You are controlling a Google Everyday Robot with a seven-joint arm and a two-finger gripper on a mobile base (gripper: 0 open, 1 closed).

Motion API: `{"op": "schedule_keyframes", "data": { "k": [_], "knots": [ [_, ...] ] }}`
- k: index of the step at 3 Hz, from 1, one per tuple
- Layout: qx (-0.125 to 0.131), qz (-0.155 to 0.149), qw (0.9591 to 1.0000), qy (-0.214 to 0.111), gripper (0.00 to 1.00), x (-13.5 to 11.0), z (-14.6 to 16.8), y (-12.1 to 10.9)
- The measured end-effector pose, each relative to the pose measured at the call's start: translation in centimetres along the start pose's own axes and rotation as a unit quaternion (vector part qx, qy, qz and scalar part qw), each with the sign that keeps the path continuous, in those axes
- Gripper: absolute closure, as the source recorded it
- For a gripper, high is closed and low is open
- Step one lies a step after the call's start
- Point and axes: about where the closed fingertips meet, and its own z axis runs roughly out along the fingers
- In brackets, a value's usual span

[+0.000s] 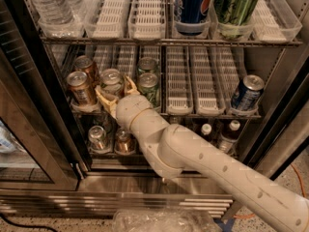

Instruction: Pick 7up can from middle shelf of fridge

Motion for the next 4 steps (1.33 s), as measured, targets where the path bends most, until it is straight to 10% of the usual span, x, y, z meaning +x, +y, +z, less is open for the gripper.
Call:
{"op": "schedule_keyframes", "data": {
  "k": [2,4],
  "knots": [
    [-0.057,-0.042,0.9974,-0.012,1.0,-6.6,-2.1,0.3],
    [-0.142,-0.043,0.9882,0.038,1.0,-5.2,-5.7,0.9]
  ]
}}
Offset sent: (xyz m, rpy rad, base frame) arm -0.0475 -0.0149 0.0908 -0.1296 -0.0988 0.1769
